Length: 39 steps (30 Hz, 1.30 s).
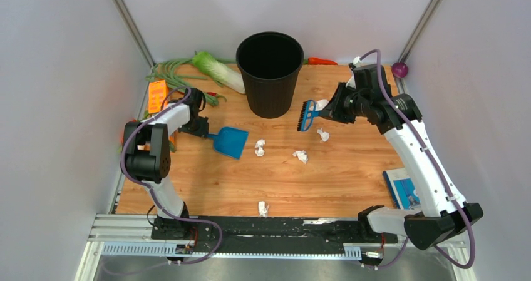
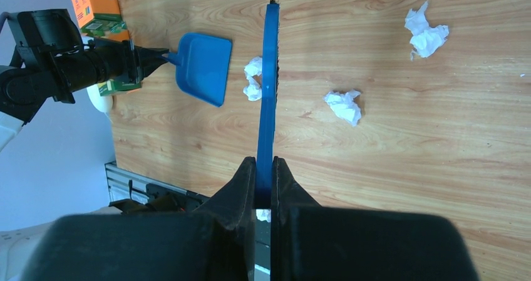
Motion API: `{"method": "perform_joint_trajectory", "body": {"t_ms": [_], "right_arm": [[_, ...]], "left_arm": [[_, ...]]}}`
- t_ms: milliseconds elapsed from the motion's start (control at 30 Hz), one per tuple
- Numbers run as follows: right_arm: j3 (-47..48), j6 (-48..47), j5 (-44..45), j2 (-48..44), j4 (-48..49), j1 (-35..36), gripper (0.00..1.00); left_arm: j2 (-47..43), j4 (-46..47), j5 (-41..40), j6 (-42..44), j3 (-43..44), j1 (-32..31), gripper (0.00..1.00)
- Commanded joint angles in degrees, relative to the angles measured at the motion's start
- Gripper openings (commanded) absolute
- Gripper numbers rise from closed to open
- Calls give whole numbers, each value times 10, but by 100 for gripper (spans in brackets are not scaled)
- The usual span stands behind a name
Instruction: Sweep away the paper scraps from the table
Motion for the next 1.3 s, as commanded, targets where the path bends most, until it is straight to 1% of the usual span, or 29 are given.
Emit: {"method": "perform_joint_trajectory", "body": {"t_ms": [0, 67, 200, 333, 400, 467, 500, 567, 733, 800, 833, 933, 1000, 1067, 1133, 1267], "right_arm": [[7, -1, 18, 1, -15, -8, 0], [-9, 13, 21, 1, -16, -10, 0], [-21, 23, 26, 8, -18, -10, 0], [-25, 5, 65, 29, -24, -10, 0], [-21, -3, 92, 46, -34, -10, 0], [-19, -6, 132, 61, -51, -7, 0], [-15, -4, 142, 69, -66, -7, 0], [-3, 0, 153, 81, -91, -6, 0], [-22, 4, 171, 79, -89, -1, 0], [-35, 1, 165, 74, -73, -2, 0], [-42, 1, 163, 71, -63, -1, 0], [-61, 2, 149, 68, -45, -2, 0], [-71, -2, 142, 70, -40, -1, 0], [-72, -10, 133, 71, -38, -2, 0], [-75, -19, 127, 70, -33, 0, 0], [-89, -38, 131, 63, -37, 2, 0]], "left_arm": [[-1, -29, -11, 4, 24, -3, 5], [-5, -39, -15, 4, 29, -4, 0], [-8, -80, -46, 1, 60, -10, 0], [4, -123, -62, -1, 96, -11, 0], [11, -133, -73, 15, 115, -13, 0], [24, -161, -95, 28, 136, -15, 0], [28, -193, -103, 26, 155, -17, 0], [35, -209, -127, 23, 164, -21, 0], [31, -161, -156, 12, 131, -34, 0], [24, -118, -159, 11, 103, -46, 0], [19, -96, -168, 15, 94, -55, 0], [18, -78, -218, 27, 80, -89, 0], [21, -90, -255, 24, 87, -110, 0], [18, -112, -292, 3, 94, -126, 0], [10, -113, -305, -17, 94, -137, 0], [-3, -134, -292, -70, 92, -140, 0]]}}
